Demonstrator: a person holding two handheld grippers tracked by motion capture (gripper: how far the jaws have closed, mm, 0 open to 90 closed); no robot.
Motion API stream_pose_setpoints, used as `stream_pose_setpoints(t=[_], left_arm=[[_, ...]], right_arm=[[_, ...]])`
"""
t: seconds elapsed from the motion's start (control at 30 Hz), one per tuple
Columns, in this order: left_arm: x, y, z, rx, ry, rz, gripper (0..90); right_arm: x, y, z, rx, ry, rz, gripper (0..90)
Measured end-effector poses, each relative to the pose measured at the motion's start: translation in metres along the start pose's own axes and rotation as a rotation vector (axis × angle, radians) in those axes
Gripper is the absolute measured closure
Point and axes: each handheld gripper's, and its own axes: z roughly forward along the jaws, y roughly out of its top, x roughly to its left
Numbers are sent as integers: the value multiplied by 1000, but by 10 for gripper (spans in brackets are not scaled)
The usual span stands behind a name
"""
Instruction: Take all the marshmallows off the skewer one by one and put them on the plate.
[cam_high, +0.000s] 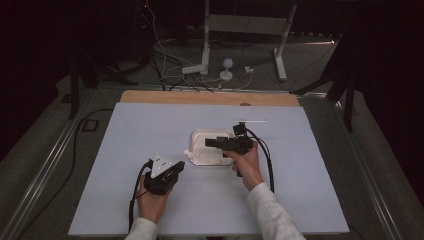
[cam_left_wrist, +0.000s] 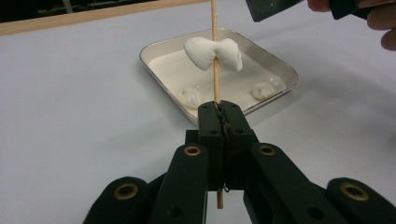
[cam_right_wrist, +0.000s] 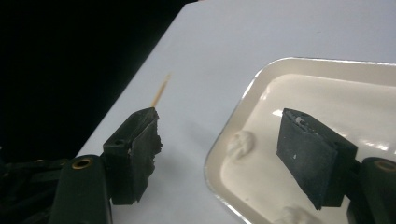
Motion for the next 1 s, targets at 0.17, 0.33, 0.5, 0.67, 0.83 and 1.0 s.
stream_pose_setpoints(t=[0.17,0.33,0.5,0.67,0.83,1.0], left_arm=[[-1,1,1,-5,-2,-4,896],[-2,1,1,-10,-19,-10,897],[-3,2,0,-25,-10,-23,898],[-4,4,-3,-50,-4,-28,898],[-6,6,-3,-65,-22,-19,897],[-8,6,-3,-75,-51,-24,898]], right_arm=[[5,-9,1,-1,47,7,251],[15,-17,6,10,83,-23,223],[28,-23,13,34,116,-51,264],[37,-28,20,45,142,-61,342],[42,-31,25,45,165,-50,455],[42,-32,29,41,176,-23,586]])
